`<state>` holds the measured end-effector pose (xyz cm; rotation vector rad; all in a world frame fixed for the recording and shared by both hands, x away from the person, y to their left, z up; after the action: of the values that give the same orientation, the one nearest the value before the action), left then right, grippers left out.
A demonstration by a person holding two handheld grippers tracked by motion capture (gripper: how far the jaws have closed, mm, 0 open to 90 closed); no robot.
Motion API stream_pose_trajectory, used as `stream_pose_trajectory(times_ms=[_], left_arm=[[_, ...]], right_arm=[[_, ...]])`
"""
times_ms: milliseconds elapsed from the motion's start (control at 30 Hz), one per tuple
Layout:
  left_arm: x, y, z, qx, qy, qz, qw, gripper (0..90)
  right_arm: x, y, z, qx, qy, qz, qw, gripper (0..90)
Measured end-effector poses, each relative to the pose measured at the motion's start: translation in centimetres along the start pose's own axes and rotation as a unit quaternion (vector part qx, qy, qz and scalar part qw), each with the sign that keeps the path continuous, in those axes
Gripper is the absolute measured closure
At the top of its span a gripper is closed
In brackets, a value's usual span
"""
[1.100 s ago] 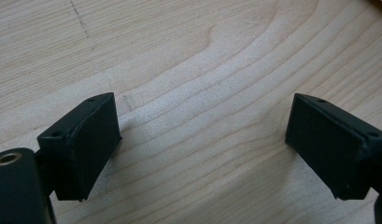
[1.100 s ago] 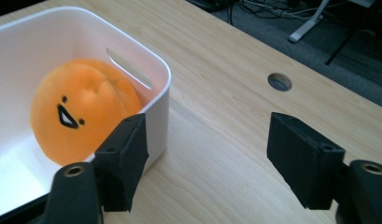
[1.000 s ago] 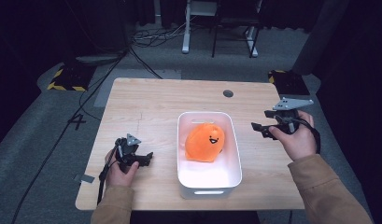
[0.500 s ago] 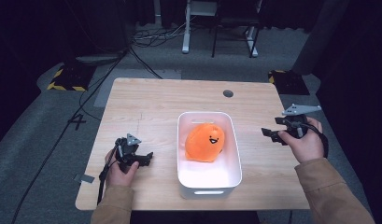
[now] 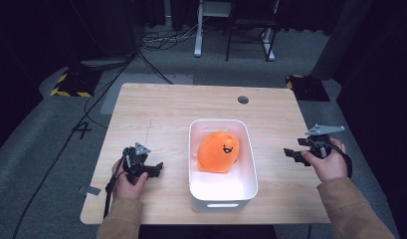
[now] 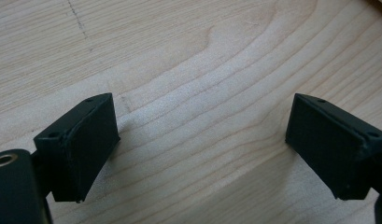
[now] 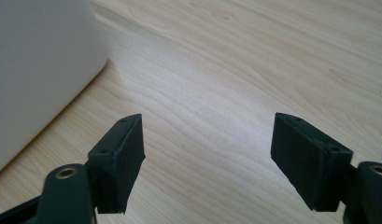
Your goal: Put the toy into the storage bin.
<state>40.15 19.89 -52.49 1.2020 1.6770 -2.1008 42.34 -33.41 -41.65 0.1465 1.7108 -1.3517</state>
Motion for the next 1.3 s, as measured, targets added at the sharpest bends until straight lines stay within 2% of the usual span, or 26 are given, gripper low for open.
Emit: stream_pose_trajectory(times_ms=[533, 667, 800, 1133, 1267, 1300], left_arm=[[0.0, 0.0, 0.0, 0.0, 0.0, 0.0, 1.0, 9.6], [0.0, 0.0, 0.0, 0.0, 0.0, 0.001, 1.0, 9.6], [0.0, 0.0, 0.0, 0.001, 0.0, -0.001, 1.0, 9.6], [0.0, 0.0, 0.0, 0.001, 0.0, -0.001, 1.0, 9.6], [0.0, 0.0, 0.0, 0.0, 0.0, 0.0, 1.0, 9.6], [0.0, 0.0, 0.0, 0.0, 0.0, 0.0, 1.0, 9.6]], right_arm=[[5.2, 2.3, 0.8, -0.009, 0.03, -0.02, 0.9993, 26.3], [6.2, 2.9, 0.8, -0.012, 0.029, -0.02, 0.9993, 26.1], [7.1, 3.5, 0.7, -0.016, 0.03, -0.012, 0.9993, 25.9], [8.9, 5.2, 0.6, -0.018, 0.007, 0.016, 0.9997, 24.3], [9.3, 5.7, 0.6, -0.015, 0.0, 0.042, 0.999, 21.3], [9.4, 5.7, 0.7, -0.015, -0.005, 0.041, 0.999, 21.2]])
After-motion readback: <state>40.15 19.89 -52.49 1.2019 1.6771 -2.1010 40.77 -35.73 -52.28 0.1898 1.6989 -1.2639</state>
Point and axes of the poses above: each handheld gripper's, and its own axes: y roughly forward along the jaws, x roughly out of its underside, z roughly to its right, the point moved 3 cm from there along y, roughly forward along the jaws, and after that the axes turned 1 degree about z, right-handed, at the moved point
